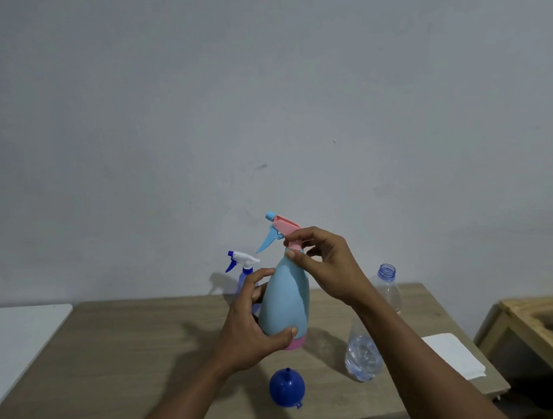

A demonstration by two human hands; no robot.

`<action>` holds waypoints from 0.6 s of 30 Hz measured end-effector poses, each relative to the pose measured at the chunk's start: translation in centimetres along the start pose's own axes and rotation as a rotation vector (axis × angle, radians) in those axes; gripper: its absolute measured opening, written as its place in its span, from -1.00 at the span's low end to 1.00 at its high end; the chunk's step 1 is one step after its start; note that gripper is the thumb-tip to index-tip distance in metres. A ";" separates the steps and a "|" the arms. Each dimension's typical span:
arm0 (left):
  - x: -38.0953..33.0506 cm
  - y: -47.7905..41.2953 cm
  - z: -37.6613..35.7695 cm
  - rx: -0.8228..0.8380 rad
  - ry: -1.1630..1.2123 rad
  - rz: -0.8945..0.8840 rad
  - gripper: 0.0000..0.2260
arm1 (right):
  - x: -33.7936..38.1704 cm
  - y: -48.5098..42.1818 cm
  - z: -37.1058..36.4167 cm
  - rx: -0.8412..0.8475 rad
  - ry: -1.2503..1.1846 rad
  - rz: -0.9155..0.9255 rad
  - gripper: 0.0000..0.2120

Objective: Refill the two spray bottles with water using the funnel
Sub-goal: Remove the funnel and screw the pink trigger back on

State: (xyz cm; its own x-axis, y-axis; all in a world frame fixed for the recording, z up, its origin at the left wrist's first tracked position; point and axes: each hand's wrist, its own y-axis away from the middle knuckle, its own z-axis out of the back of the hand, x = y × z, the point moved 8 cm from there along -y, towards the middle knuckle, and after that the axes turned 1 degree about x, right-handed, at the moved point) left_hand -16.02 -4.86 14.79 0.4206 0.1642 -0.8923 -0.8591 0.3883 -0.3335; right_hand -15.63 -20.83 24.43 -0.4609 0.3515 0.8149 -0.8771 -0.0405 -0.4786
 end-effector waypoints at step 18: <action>-0.1 -0.2 0.0 -0.015 0.021 0.000 -0.13 | 0.2 0.1 0.1 -0.027 -0.109 -0.030 -0.73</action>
State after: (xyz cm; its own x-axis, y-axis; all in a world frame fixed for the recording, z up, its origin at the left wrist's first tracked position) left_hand -15.91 -4.99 14.94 0.4147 0.1452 -0.8983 -0.8634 0.3747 -0.3380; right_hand -15.80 -20.86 24.59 -0.4481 0.2480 0.8589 -0.8872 -0.0057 -0.4613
